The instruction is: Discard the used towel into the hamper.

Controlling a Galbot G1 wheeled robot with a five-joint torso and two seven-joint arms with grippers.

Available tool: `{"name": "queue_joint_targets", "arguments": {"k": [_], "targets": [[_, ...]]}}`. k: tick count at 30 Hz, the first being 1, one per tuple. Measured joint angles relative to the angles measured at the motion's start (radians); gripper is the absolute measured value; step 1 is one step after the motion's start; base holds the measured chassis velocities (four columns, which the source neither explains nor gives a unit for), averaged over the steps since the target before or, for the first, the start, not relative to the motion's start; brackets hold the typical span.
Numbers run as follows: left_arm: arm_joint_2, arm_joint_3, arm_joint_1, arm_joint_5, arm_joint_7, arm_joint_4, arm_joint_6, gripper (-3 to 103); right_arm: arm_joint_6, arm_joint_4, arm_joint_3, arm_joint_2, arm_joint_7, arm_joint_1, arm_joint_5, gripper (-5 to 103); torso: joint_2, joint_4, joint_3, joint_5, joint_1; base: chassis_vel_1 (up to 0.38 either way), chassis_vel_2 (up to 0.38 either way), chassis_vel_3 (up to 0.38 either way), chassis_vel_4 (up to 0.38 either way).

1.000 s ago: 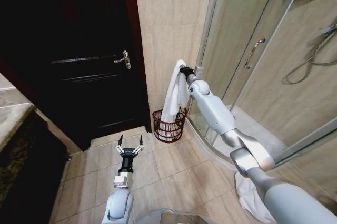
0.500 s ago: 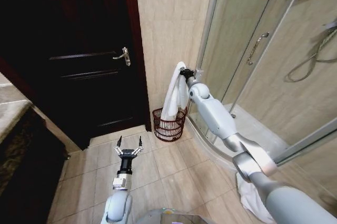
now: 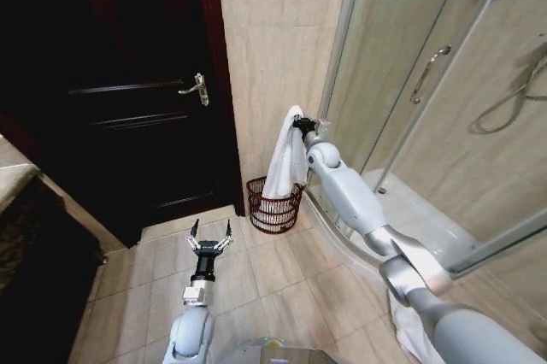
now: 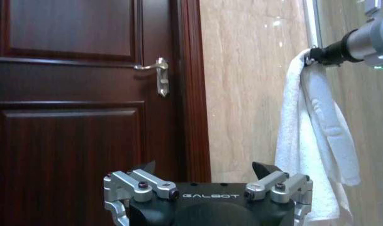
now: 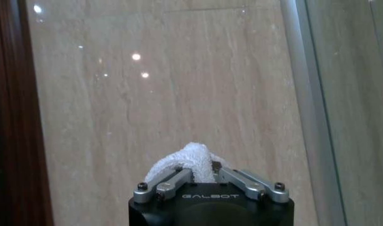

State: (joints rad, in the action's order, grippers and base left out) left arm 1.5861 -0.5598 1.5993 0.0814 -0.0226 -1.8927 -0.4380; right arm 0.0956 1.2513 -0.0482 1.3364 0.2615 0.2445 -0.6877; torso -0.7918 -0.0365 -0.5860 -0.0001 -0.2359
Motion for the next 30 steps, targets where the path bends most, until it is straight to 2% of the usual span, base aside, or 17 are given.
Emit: {"name": "queue_joint_targets", "arguments": {"k": [10, 23, 30], "targets": [[0.008, 0.009, -0.013, 0.004, 0.008, 0.01, 0.003, 100, 0.041, 0.19, -0.015, -0.08, 0.059, 0.116, -0.021, 3, 0.057, 0.0002, 0.032, 0.0001, 0.025, -0.117, 0.118, 0.123, -0.116], [0.015, 0.008, -0.011, 0.007, 0.009, 0.014, 0.0, 100, 0.071, 0.301, -0.027, -0.111, 0.13, 0.181, -0.022, 3, 0.117, 0.0001, 0.067, 0.0001, 0.051, -0.086, 0.093, 0.09, -0.097], [0.019, 0.009, -0.007, 0.015, 0.009, 0.013, -0.001, 100, 0.076, 0.346, -0.024, -0.136, 0.139, 0.214, -0.027, 3, 0.144, 0.0002, 0.083, 0.0002, 0.062, -0.085, 0.072, 0.09, -0.075]]}}
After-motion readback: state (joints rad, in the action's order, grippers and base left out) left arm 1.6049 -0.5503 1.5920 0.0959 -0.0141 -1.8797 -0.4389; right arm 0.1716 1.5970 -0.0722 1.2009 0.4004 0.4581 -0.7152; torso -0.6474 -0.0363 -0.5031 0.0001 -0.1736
